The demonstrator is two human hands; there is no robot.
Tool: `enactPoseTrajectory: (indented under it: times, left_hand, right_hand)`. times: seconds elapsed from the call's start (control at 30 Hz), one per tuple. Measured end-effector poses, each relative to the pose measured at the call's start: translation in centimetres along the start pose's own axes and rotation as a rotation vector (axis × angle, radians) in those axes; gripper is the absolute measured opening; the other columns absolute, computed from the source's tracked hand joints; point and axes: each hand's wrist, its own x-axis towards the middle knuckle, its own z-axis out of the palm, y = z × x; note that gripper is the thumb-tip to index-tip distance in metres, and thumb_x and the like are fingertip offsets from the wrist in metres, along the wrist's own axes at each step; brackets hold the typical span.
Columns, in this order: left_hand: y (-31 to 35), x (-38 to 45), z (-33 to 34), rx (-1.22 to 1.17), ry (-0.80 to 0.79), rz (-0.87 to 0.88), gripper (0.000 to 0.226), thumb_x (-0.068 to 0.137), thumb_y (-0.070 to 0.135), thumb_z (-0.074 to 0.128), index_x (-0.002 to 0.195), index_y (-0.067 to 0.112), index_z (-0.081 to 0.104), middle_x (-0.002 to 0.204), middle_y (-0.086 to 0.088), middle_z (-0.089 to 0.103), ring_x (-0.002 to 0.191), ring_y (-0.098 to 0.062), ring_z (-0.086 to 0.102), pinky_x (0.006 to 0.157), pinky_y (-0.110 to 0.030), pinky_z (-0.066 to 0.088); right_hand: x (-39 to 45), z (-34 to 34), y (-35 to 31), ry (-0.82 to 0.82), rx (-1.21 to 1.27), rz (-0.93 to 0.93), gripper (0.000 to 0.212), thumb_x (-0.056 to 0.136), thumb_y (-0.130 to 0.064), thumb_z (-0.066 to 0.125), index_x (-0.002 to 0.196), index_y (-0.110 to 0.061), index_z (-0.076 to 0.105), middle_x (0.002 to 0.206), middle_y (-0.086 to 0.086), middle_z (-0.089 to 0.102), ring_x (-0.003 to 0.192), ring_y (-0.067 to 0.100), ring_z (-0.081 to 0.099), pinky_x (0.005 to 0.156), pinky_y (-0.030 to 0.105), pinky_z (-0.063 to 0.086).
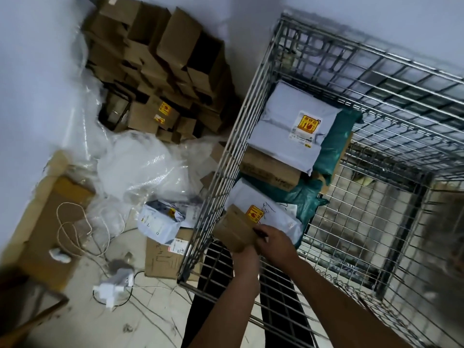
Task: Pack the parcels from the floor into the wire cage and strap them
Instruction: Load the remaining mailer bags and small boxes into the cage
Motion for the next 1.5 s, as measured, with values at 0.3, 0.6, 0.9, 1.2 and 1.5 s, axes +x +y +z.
enactPoseTrajectory:
  times: [0.3, 0.6, 0.9, 1.2, 1.5]
  left_hand:
    - [5.2, -4.3, 0.2, 0.005, -0.065, 0.147, 0.036, 0.109, 0.02, 0.044, 0.129, -0.002, 0.063, 0.129, -0.021, 0.067, 0.12, -0.039, 0.064, 0.105, -0.048, 0.052]
    - [17.0, -11.3, -2.6, -0.005, -0.408, 0.648, 0.041, 0.108, 0.049, 0.042, 0.148, 0.044, 0.051, 0.144, 0.022, 0.057, 0.128, 0.012, 0.053, 0.106, -0.016, 0.047]
    - [26.3, -6.4, -8.0, -0.18, -0.432, 0.714, 0.047, 0.107, 0.049, 0.038, 0.148, 0.033, 0.054, 0.145, 0.004, 0.063, 0.13, -0.008, 0.061, 0.112, -0.037, 0.05]
    - [31.1, 4.0, -10.7, -0.082, -0.289, 0.606, 0.041, 0.108, 0.044, 0.034, 0.124, 0.027, 0.068, 0.121, -0.001, 0.073, 0.112, -0.014, 0.068, 0.1, -0.041, 0.055]
    - [30.6, 19.5, -5.4, -0.145, -0.259, 0.365, 0.037, 0.108, 0.04, 0.039, 0.125, 0.022, 0.067, 0.115, 0.001, 0.07, 0.104, -0.008, 0.066, 0.084, -0.022, 0.048]
  right_hand:
    - [-1.6, -1.6, -5.8, 0.241, 0.153, 0.099, 0.025, 0.104, -0.037, 0.053, 0.12, -0.027, 0.069, 0.111, -0.012, 0.071, 0.104, 0.01, 0.066, 0.088, 0.029, 0.05]
    - [1.0, -9.0, -23.6, 0.592, 0.251, -0.236, 0.034, 0.104, -0.034, 0.044, 0.128, -0.024, 0.067, 0.122, -0.01, 0.068, 0.113, 0.003, 0.062, 0.094, 0.02, 0.049]
    - [7.0, -4.1, -34.4, 0.511, 0.11, -0.319, 0.036, 0.106, -0.03, 0.047, 0.135, -0.02, 0.065, 0.127, -0.008, 0.069, 0.111, -0.001, 0.061, 0.098, 0.02, 0.05]
    - [17.9, 3.0, -34.8, 0.337, 0.093, -0.141, 0.037, 0.105, -0.035, 0.045, 0.13, -0.017, 0.067, 0.118, 0.001, 0.071, 0.109, 0.015, 0.065, 0.095, 0.035, 0.053]
    - [33.0, 8.2, -23.3, 0.259, -0.099, 0.215, 0.025, 0.105, -0.029, 0.045, 0.096, -0.012, 0.06, 0.087, 0.005, 0.062, 0.067, 0.011, 0.051, 0.057, 0.021, 0.038]
